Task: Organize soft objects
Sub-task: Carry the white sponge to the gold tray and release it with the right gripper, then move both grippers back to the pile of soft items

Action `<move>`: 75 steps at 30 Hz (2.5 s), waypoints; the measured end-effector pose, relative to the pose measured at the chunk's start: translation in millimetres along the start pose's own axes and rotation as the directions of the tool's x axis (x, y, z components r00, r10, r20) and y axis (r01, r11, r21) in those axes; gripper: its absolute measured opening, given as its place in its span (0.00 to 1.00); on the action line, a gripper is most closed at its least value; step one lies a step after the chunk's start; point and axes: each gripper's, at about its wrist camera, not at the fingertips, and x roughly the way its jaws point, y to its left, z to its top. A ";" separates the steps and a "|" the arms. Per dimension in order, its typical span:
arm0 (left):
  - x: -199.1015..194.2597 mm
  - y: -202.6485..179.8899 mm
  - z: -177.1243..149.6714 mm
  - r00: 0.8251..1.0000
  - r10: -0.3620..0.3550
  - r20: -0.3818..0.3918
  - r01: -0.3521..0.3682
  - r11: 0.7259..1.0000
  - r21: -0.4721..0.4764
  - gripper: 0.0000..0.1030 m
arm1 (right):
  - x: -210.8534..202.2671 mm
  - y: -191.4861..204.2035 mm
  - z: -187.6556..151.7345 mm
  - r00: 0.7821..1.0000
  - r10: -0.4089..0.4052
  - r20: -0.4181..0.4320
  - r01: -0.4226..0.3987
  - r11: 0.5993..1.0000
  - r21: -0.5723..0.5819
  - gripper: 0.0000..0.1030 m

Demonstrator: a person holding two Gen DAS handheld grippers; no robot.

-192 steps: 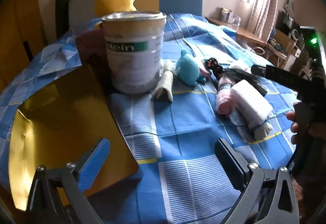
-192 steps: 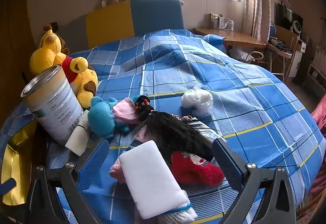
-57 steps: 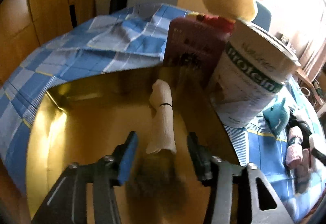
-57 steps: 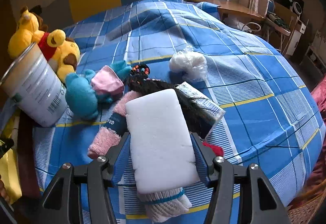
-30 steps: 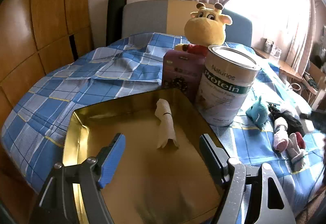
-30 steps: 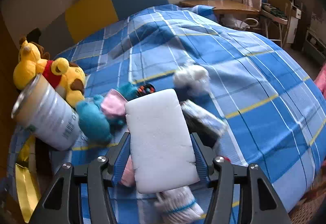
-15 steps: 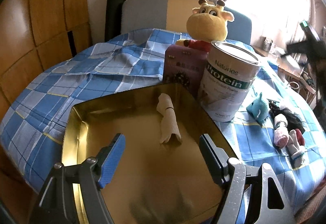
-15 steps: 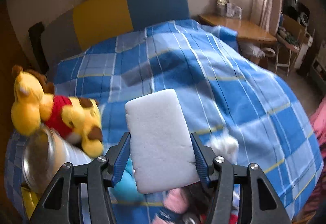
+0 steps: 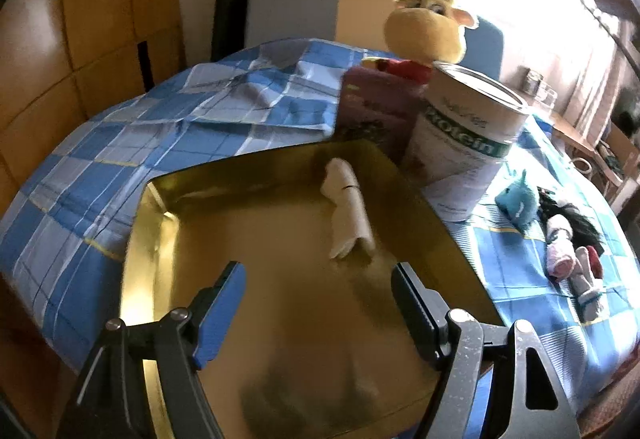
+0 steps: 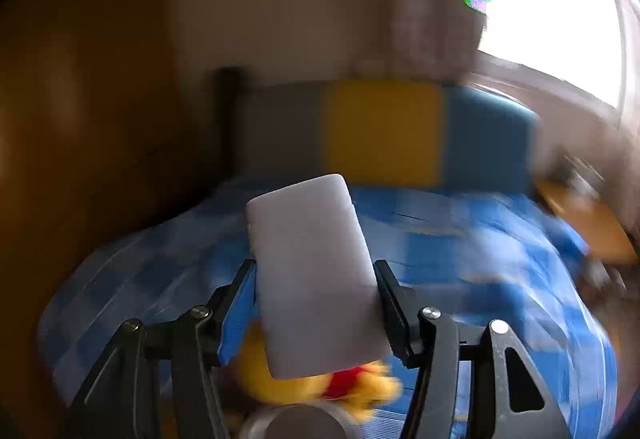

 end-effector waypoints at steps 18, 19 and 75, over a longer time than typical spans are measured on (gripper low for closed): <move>-8.8 78.9 -12.8 0.989 0.143 -0.031 -0.146 0.968 -0.206 0.83 | 46.4 117.7 -279.9 0.895 0.148 -0.422 -0.143 0.989 0.044 0.59; -8.1 77.7 -13.6 0.989 0.140 -0.037 -0.145 0.968 -0.205 0.83 | 46.1 117.7 -288.5 0.896 0.136 -0.423 -0.127 0.991 0.050 0.60; -22.4 -78.4 -10.0 0.991 -0.131 -0.013 0.131 0.978 0.164 0.99 | -132.2 -231.3 -392.5 0.884 -0.382 -0.268 0.460 0.615 0.640 0.79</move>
